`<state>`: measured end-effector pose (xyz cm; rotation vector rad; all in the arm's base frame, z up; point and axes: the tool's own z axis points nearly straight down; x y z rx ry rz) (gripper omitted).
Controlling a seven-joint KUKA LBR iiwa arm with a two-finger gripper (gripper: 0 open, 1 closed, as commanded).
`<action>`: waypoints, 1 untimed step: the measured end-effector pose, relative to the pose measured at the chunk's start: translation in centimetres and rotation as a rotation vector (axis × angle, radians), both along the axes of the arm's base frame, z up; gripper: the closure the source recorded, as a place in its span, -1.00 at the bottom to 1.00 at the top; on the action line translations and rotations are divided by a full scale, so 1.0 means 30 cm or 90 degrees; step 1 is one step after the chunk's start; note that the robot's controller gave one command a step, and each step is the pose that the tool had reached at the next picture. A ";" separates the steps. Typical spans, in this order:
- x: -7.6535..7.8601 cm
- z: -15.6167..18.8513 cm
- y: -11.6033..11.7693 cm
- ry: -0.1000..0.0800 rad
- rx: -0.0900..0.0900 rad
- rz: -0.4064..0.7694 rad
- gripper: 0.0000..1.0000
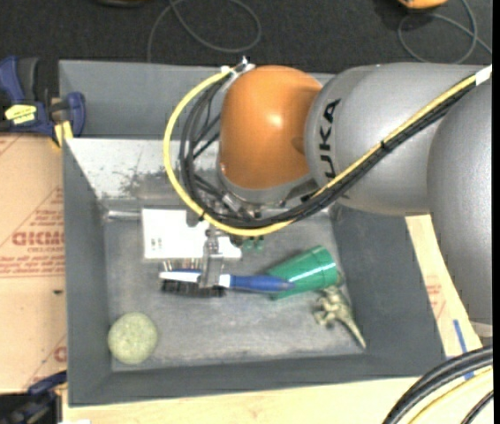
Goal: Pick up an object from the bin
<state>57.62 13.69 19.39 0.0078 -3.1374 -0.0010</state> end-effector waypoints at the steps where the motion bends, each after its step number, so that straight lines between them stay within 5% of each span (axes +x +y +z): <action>1: 0.004 0.017 -0.003 -0.005 0.001 -0.002 -1.00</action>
Offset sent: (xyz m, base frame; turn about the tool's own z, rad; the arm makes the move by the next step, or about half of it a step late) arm -0.0155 -0.0101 -0.0506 0.0739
